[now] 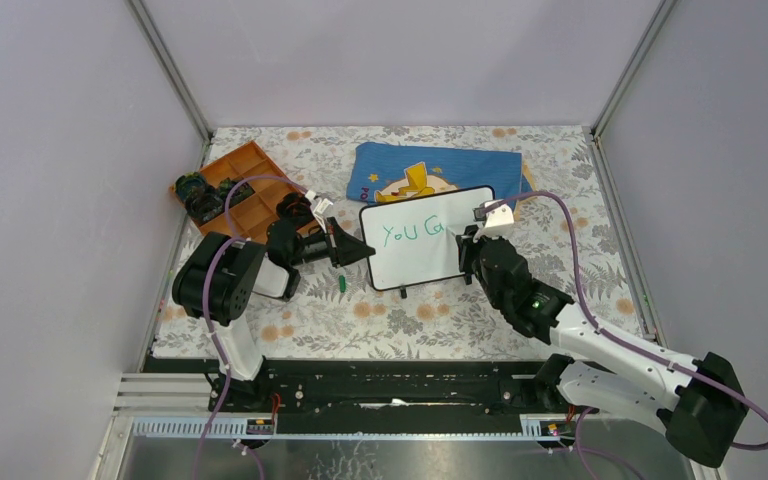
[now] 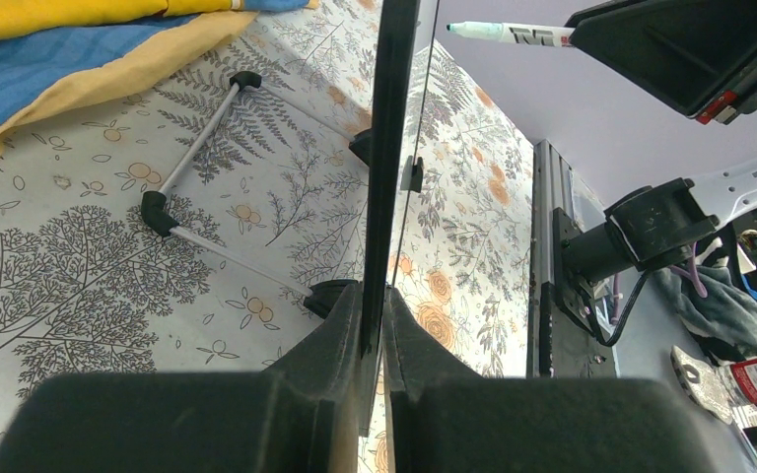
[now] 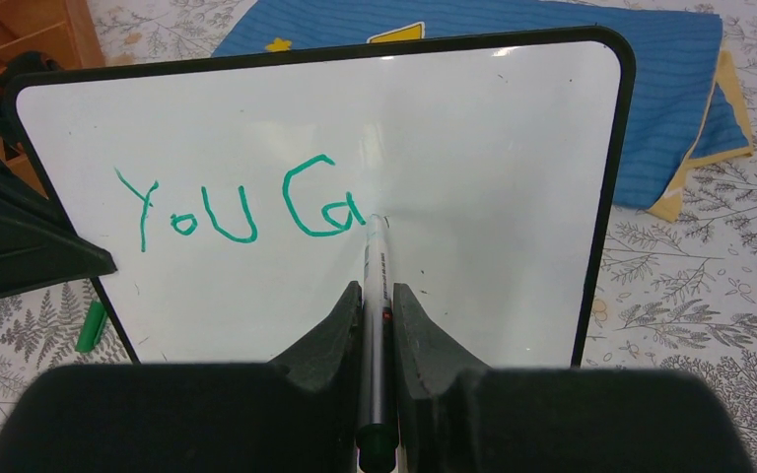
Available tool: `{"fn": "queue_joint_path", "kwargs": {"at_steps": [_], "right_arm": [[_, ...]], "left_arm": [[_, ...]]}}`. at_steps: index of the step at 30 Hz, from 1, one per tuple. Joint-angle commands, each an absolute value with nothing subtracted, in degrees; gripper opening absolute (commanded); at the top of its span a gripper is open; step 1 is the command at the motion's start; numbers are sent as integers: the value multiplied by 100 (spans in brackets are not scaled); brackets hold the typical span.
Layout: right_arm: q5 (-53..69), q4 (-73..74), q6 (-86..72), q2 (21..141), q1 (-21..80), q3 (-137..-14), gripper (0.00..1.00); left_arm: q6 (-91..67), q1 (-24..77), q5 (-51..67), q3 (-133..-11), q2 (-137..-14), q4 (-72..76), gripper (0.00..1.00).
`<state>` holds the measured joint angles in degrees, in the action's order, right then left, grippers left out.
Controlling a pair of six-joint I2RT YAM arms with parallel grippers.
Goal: Write a sentence on the whiteboard
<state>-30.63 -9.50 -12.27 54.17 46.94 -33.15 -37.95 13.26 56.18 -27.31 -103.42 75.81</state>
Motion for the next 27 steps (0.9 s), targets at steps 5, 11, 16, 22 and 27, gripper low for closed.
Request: {"fn": "queue_joint_path", "kwargs": {"at_steps": [5, 11, 16, 22, 27], "right_arm": [[-3294, -1310, -1293, 5464, 4751, -3553, 0], [-3355, -1359, -1279, 5556, 4742, -3620, 0], [-3408, -1443, -1244, 5585, 4741, -3669, 0], [-3428, -1516, -1179, 5647, 4726, -3743, 0], [-3373, -1505, -1219, 5695, 4689, -3735, 0]], "left_arm": [[-3592, 1468, 5665, -2733, -10335, 7068, 0], [-3560, 1482, 5665, -2737, -10316, 7023, 0], [-3533, 1485, 5668, -2733, -10298, 6975, 0], [-3505, 1485, 5660, -2733, -10283, 6930, 0], [-3499, 1485, 5668, -2742, -10273, 6917, 0]]}}
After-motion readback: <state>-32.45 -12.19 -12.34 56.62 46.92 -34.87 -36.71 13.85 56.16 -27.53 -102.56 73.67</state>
